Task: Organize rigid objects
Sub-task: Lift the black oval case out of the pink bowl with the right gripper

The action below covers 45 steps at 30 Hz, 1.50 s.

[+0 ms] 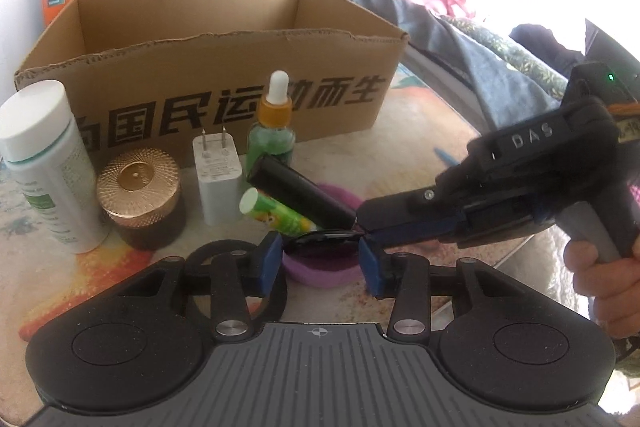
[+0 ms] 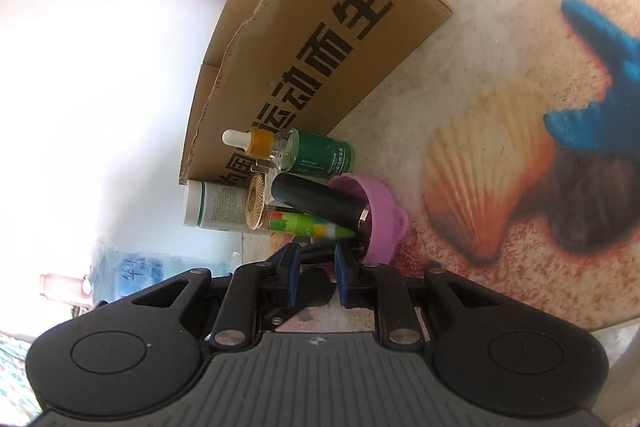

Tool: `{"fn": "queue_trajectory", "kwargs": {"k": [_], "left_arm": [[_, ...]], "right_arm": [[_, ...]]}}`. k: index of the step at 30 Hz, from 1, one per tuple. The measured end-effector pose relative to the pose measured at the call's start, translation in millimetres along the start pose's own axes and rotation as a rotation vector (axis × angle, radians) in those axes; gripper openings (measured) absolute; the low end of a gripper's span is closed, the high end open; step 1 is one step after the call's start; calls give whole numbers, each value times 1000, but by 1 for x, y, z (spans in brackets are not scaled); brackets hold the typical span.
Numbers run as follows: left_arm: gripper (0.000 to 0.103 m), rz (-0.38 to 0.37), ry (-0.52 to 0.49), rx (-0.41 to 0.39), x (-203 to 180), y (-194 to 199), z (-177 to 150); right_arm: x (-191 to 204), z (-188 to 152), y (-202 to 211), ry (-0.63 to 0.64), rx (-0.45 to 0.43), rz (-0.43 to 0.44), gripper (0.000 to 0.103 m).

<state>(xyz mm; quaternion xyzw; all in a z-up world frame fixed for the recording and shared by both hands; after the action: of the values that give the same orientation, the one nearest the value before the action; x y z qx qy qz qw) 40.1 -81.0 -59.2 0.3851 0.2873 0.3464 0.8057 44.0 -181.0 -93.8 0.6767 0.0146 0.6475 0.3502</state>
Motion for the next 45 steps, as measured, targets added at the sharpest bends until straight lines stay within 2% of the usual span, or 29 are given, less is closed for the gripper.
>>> {"fn": "queue_trajectory", "kwargs": {"k": [6,14,29,35,45], "left_arm": [[34,-60,-42,30,-17,-2,-6],[30,13,-103,22,-28,-9,-1],[25,8,-49,40,-20,-25,7],[20,16,-72,12,-26,-24,5],[20,29,-133,-32,-40,-7,5]], "right_arm": [[-6,3,4,-30,4,-14,22],[-5,6,0,-29,25,-51,22],[-1,16,-15,-49,97,-119,24],[-2,17,-15,-53,61,-116,22],[1,5,4,-32,-22,-51,23]]}}
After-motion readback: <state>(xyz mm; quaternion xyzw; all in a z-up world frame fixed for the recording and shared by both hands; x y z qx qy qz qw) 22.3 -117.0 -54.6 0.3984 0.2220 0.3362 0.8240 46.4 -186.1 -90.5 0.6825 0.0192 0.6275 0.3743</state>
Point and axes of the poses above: each gripper's, at about its wrist camera, not at the fingertips, and y roughly against the way its jaws point, x to its left, z to its top, the point moved 7 cm from there along -y, roughly the way its jaws point, and after that the axes turned 10 degrees about x, right-handed, at the moved point
